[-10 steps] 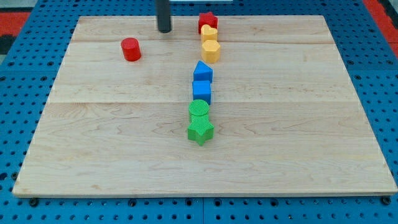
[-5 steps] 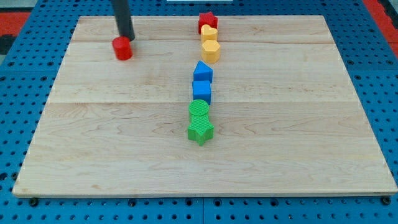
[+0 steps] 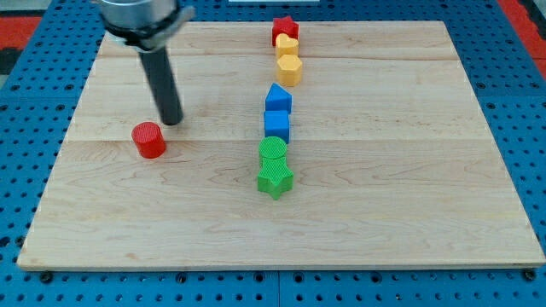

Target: Move the red circle bottom left to the green star

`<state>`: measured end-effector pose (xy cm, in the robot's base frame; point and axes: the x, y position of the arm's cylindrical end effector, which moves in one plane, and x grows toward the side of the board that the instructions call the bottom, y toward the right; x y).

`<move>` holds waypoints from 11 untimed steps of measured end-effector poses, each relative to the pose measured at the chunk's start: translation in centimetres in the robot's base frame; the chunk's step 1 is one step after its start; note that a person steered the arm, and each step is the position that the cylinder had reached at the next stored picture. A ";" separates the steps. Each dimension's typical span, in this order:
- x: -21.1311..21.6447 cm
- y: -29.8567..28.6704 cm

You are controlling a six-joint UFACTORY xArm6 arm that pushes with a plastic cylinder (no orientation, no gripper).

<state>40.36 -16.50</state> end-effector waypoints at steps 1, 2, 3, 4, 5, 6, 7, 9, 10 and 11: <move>4.7 -1.5; 11.5 1.5; 12.1 2.2; 14.6 -1.8; 17.8 2.9; 17.8 8.3; 17.2 1.7; 15.0 8.8; 16.8 11.5; 18.2 11.5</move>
<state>58.60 -5.00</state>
